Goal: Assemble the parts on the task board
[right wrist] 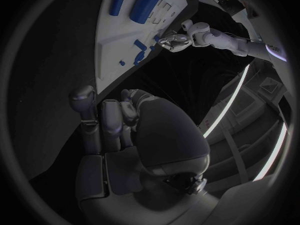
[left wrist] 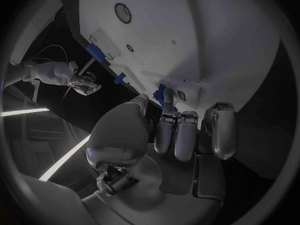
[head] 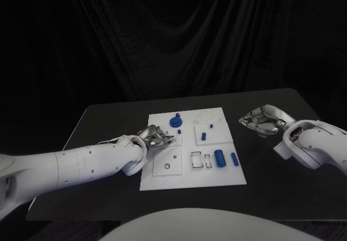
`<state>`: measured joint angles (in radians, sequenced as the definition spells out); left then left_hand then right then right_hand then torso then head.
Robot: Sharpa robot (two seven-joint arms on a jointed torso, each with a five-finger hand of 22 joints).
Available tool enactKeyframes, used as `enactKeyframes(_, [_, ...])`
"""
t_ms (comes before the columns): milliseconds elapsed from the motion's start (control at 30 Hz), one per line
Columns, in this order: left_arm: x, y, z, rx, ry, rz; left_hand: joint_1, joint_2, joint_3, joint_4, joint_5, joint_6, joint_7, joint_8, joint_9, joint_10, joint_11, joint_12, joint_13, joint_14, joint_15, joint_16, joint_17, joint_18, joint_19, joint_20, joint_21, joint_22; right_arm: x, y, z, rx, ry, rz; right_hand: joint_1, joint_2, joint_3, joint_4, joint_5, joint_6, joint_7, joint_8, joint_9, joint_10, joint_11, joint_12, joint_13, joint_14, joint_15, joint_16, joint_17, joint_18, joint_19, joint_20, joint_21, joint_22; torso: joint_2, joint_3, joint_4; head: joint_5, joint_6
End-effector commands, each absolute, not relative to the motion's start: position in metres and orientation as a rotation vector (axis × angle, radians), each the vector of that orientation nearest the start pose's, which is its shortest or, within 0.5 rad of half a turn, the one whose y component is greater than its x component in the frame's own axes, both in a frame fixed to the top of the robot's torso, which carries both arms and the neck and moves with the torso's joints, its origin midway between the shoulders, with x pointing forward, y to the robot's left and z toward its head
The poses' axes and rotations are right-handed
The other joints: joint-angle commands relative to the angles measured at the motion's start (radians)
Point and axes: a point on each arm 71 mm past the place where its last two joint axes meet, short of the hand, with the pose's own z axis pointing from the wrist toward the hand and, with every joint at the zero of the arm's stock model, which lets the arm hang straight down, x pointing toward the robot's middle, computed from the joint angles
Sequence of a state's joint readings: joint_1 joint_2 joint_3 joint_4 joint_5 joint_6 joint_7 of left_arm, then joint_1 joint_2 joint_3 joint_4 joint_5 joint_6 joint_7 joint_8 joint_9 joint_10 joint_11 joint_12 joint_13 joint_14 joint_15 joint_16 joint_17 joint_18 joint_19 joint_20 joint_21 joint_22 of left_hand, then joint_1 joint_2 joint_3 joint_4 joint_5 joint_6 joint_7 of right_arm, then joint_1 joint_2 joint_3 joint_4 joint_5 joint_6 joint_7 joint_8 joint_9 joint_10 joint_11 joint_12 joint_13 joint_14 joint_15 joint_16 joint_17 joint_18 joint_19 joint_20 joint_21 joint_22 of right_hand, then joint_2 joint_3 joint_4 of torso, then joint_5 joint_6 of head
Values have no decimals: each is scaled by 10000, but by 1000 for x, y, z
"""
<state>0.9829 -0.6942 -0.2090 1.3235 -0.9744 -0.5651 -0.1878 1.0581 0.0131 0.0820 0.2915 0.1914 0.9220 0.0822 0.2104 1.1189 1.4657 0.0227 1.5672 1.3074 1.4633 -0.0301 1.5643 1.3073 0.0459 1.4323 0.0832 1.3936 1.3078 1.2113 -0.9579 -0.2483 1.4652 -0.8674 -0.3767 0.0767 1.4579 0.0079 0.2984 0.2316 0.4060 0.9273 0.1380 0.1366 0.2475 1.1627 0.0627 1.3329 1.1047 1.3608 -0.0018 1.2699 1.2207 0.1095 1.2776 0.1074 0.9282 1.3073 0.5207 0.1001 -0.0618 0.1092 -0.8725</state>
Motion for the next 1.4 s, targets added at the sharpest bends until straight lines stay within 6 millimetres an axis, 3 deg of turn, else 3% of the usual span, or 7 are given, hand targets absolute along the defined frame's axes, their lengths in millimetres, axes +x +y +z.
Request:
enactKeyframes(33, [435, 204, -357, -5010, 19427, -5984, -48, 175, -138, 4, 80, 84, -22, 143, 173, 1050, -77, 36, 2634, 1075, -40, 65, 2635, 60, 64, -33, 66, 1596, 461, -286, -255, 4079, 18568, 7658, 42, -53, 48, -23, 57, 1, 40, 19, 6, -40, 11, -55, 0, -66, 16, -74, -14, 177, -41, 0, -55, 926, -2, 2, 1, -6, -2])
enactKeyframes(233, [435, 204, -357, -4994, 19410, -5999, -67, 432, -346, 2, 320, 123, -131, 605, 684, 1050, -167, 36, 2634, 1075, -120, 65, 2635, 49, 99, -106, 92, 1639, 461, -286, -255, 4091, 18581, 7643, 50, -41, 66, -32, 66, 1, 40, 20, 6, -49, 11, -62, -11, -69, 16, -79, -19, 177, -42, 0, -60, 925, 0, 1, -1, -12, -2])
enactKeyframes(500, [436, 204, -357, -4983, 19432, -6000, 20, 572, -484, 1, 648, 149, -231, 1071, 1167, 1050, -251, 36, 2634, 1075, -190, 65, 2635, 42, 127, -178, 107, 1674, 461, -286, -255, 4096, 18600, 7639, 57, -33, 82, -40, 72, 4, 39, 22, 7, -49, 11, -64, -13, -72, 16, -84, -25, 179, -46, 0, -70, 923, 0, 2, 1, -10, -2])
enactKeyframes(1133, [435, 203, -356, -4957, 19337, -6090, 33, 592, -559, -3, 651, 208, -278, 1256, 1331, 1050, -287, 36, 2634, 1075, -219, 65, 2635, 31, 156, -206, 137, 1702, 461, -287, -255, 4114, 18607, 7621, 64, -31, 97, -53, 79, 6, 40, 24, 8, -56, 11, -70, -22, -81, 16, -98, -40, 184, -60, 0, -104, 915, -1, 2, 0, -10, -2])
enactKeyframes(1267, [435, 203, -356, -4965, 19362, -6071, 191, 642, -543, -9, 1016, 129, -305, 1316, 1417, 1050, -320, 36, 2634, 1075, -253, 65, 2635, 36, 146, -241, 112, 1700, 461, -287, -255, 4118, 18605, 7619, 70, -26, 109, -60, 84, 7, 39, 25, 9, -52, 11, -68, -18, -82, 16, -100, -42, 184, -59, 0, -104, 916, -1, 1, 1, -20, -2])
enactKeyframes(1300, [436, 203, -356, -4969, 19373, -6058, 326, 646, -505, -22, 1271, 98, -323, 1337, 1448, 1050, -333, 36, 2634, 1075, -267, 65, 2635, 34, 155, -257, 118, 1710, 461, -287, -255, 4119, 18606, 7618, 70, -26, 109, -60, 84, 7, 39, 25, 9, -52, 11, -68, -18, -82, 16, -100, -42, 184, -59, 0, -104, 916, 0, 2, -1, -24, -2])
enactKeyframes(1400, [436, 203, -357, -4977, 19395, -6030, 476, 659, -444, -24, 1475, 70, -338, 1356, 1473, 1050, -350, 36, 2634, 1075, -281, 65, 2635, 33, 158, -270, 116, 1716, 461, -287, -255, 4123, 18606, 7615, 70, -26, 109, -60, 84, 7, 39, 25, 9, -52, 11, -68, -18, -82, 16, -100, -42, 184, -59, 0, -104, 916, 0, 0, -1, -31, -2])
